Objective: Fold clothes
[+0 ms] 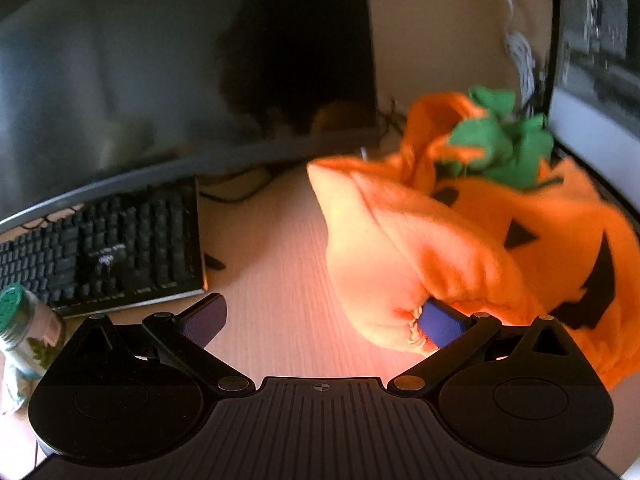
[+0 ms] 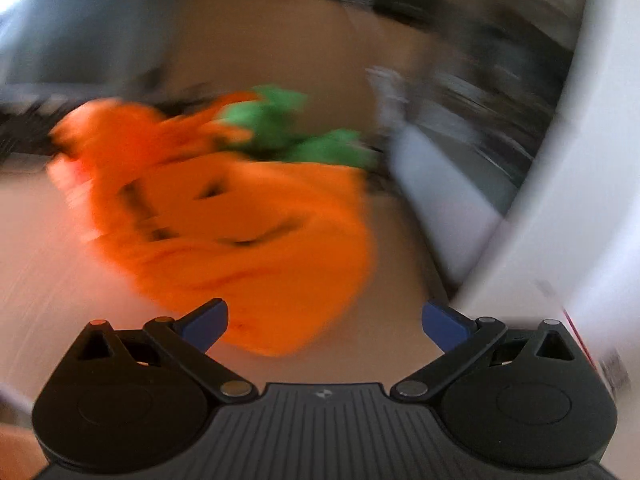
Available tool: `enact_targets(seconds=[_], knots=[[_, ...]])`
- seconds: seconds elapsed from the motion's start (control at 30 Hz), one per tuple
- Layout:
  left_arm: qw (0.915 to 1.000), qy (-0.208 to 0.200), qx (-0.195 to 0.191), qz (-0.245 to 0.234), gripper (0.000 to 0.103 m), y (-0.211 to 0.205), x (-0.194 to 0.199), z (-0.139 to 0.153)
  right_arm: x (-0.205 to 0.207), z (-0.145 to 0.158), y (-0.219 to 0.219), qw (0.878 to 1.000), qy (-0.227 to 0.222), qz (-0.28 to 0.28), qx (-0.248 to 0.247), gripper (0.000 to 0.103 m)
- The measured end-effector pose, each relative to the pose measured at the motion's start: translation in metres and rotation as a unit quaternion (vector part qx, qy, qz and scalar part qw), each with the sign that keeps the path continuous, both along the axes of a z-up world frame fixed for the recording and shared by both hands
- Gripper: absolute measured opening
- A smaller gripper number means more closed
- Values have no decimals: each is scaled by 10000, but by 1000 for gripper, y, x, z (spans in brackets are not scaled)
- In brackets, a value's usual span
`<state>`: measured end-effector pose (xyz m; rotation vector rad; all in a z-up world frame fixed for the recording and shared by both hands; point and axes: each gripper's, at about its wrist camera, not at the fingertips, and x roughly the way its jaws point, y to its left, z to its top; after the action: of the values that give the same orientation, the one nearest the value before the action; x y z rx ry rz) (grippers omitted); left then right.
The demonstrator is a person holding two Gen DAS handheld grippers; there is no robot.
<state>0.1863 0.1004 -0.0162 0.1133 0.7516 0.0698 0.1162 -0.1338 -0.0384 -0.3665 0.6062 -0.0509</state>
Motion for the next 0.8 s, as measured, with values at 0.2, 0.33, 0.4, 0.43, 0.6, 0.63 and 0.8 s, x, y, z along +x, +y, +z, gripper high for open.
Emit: enact_targets(seconds=[0.2, 0.33, 0.4, 0.43, 0.6, 0.63, 0.8], knots=[[9984, -74, 540, 147, 103, 5, 16, -6, 49, -21, 29, 9935, -180, 44, -1126, 103], [9911, -706, 612, 950, 103, 39, 22, 34, 72, 9, 0, 9729, -1055, -788, -1903, 103], [9878, -908, 346, 1220, 103, 60, 19, 62, 76, 42, -20, 9622, -1467, -1185, -1966, 103], [9875, -953, 100, 1248, 103, 70, 16, 74, 68, 65, -28, 9668, -1702, -1016, -1613, 103], [9877, -1110, -227, 1076, 103, 78, 5, 95, 26, 108, -33, 9871, -1386, 644, 481, 103], [9891, -1054, -170, 1017, 103, 75, 5, 91, 25, 96, -24, 9876, -1043, 904, 742, 103], [9935, -736, -160, 856, 103, 70, -5, 70, 12, 20, 54, 9772, 77, 2082, 417, 103]])
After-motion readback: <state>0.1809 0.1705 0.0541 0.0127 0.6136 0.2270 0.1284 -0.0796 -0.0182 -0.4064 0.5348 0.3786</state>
